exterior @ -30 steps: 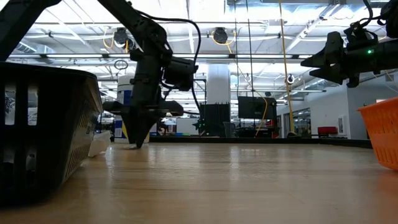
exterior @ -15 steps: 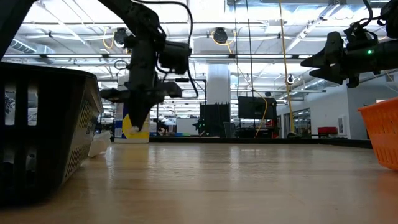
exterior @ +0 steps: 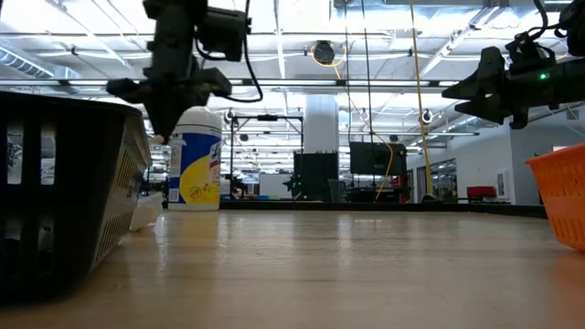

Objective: Pick & Place First Aid Supplies
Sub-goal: Put the bandage into the green bin

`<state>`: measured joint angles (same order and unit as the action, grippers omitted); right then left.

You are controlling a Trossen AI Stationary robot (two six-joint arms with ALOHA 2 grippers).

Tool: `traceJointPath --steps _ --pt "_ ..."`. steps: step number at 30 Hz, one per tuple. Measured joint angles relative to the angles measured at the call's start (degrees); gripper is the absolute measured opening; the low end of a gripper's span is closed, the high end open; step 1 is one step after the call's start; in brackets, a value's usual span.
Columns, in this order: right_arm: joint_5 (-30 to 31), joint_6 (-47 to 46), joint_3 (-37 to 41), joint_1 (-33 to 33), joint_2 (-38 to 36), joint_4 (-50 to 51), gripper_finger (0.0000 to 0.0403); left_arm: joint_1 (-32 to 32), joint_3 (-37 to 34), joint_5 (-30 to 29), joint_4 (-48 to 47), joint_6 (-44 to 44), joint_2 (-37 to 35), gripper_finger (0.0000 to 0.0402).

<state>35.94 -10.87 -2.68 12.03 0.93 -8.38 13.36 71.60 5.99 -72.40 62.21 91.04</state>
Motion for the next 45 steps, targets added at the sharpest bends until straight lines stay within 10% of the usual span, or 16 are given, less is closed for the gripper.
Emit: traceJointPath --steps 24,45 --pt "0.00 0.00 -0.02 0.00 0.00 0.00 0.0267 -50.31 -12.86 8.99 12.17 54.08 -7.23 0.0000" --pt "0.00 0.00 -0.01 -0.02 0.01 0.00 0.0267 -59.24 -19.33 7.92 25.87 63.13 -2.77 0.0006"
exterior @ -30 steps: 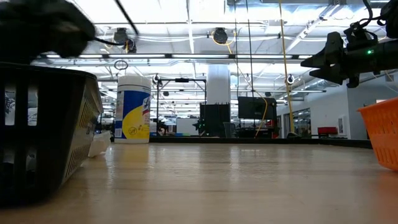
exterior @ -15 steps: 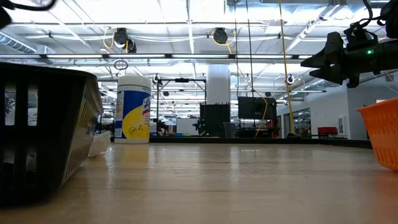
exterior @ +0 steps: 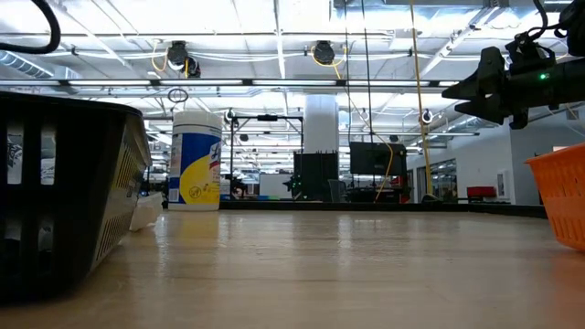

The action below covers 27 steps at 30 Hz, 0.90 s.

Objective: Pick & Place First Aid Supplies
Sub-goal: Put the bandage into the green bin

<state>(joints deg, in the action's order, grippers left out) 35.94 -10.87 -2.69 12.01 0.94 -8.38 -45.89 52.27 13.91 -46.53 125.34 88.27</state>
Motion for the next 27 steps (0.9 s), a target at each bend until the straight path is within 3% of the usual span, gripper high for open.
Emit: traceJointPath --steps 6,14,18,27 --pt "0.00 0.00 0.01 0.02 -0.01 0.00 0.0267 -0.02 -0.07 1.11 -0.22 0.10 -0.02 0.0042" --pt "0.00 0.00 0.01 0.00 -0.01 0.00 0.0267 0.20 -0.05 1.38 -0.28 -0.78 -3.03 0.0183" --pt "0.00 0.00 0.01 0.00 -0.01 0.02 0.0267 1.19 -0.04 1.24 -2.46 -0.63 -6.03 0.0231" --pt "0.00 0.00 0.01 0.01 -0.01 0.00 0.0267 7.56 -0.04 1.03 -7.62 -4.74 -12.62 0.0258"
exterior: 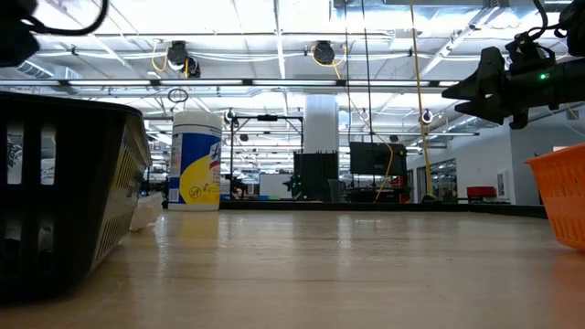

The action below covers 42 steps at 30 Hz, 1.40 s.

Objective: Pick & Place First Aid Supplies
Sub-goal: Put the bandage into the green bin

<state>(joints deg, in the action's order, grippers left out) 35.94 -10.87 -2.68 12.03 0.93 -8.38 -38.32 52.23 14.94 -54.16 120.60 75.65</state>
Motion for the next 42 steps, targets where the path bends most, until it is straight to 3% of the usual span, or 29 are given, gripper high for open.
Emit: traceJointPath --steps 8,15,22,30,42 --pt "0.00 0.00 -0.02 0.00 0.00 0.00 0.0267 9.94 0.01 0.01 -0.66 -12.73 -1.05 0.0241" --pt "0.00 0.00 0.00 -0.01 0.00 0.01 0.0267 21.62 0.04 0.38 1.48 -23.24 3.24 0.0238" --pt "0.00 0.00 -0.02 -0.01 0.00 0.00 0.0267 29.47 0.90 2.13 2.24 -32.02 8.37 0.0232" --pt "-0.02 0.00 -0.01 -0.01 0.02 0.00 0.0267 31.04 0.98 2.66 7.07 -34.93 13.52 0.0233" --pt "0.00 0.00 -0.01 0.00 0.02 -0.01 0.0267 31.30 0.96 -6.54 7.22 -37.86 20.49 0.0234"
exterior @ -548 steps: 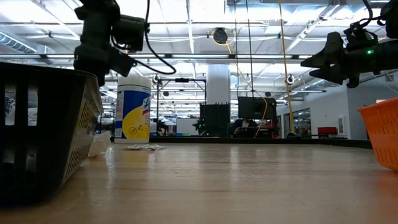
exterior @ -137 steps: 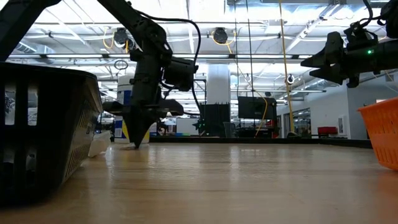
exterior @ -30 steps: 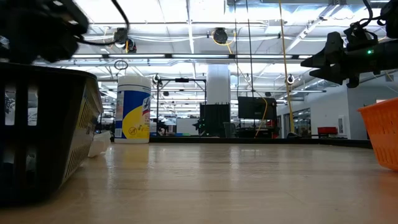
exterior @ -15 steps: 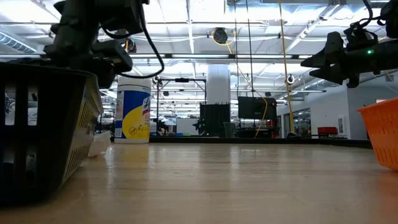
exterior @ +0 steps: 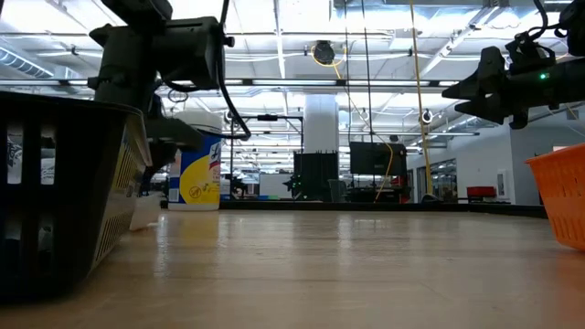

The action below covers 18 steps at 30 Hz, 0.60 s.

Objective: Pick & Place First Aid Supplies
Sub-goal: Put the bandage into the green bin

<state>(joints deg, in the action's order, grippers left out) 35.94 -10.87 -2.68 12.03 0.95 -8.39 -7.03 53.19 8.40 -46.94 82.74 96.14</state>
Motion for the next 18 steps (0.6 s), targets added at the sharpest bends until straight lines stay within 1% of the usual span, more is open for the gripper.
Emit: traceJointPath --steps 4,9,11,14,18 --pt "0.00 0.00 -0.01 -0.01 0.00 0.01 0.0267 0.02 0.03 -0.46 0.35 -1.24 1.19 0.0234" --pt "0.00 0.00 -0.01 0.00 0.00 0.01 0.0267 0.04 0.26 1.28 0.79 -3.23 2.81 0.0234" --pt "0.00 0.00 0.01 0.00 0.00 0.01 0.0267 0.04 0.22 1.60 0.81 -3.41 3.17 0.0226" --pt "-0.02 0.00 0.01 0.00 0.00 0.01 0.0267 0.04 0.15 1.70 0.79 -3.53 3.37 0.0194" --pt "-0.01 0.00 0.01 -0.01 0.00 0.01 0.0267 0.04 0.07 2.10 0.76 -3.14 3.45 0.0120"
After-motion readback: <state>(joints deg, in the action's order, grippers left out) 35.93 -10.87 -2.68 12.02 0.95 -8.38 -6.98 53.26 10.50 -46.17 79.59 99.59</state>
